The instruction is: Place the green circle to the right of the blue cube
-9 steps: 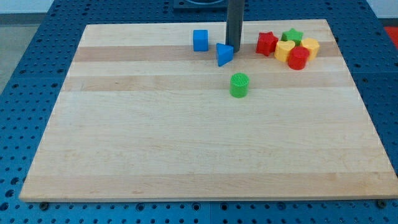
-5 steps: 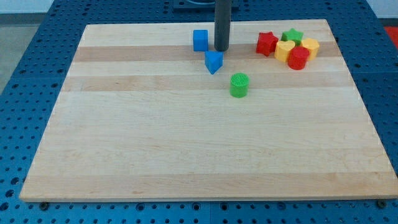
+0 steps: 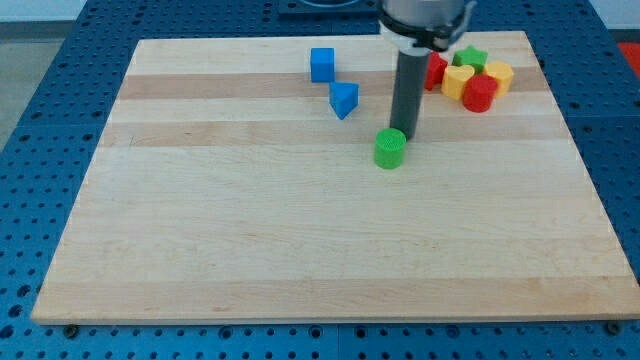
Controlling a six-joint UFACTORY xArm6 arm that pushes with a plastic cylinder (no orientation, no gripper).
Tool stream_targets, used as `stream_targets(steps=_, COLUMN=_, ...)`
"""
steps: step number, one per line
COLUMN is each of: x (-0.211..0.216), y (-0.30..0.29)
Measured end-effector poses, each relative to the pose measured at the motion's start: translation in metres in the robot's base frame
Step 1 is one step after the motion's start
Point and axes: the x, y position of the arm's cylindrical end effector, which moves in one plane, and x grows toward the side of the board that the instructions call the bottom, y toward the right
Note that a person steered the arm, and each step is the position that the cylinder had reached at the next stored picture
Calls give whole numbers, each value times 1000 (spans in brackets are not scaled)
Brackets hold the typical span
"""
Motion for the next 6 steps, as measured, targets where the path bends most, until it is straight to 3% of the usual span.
stream_targets(steps=2, x=27, y=0)
stream_targets(steps=3, x=136, y=0)
stream_targets(steps=4, x=162, y=0)
stream_targets(steps=6, x=153, y=-4)
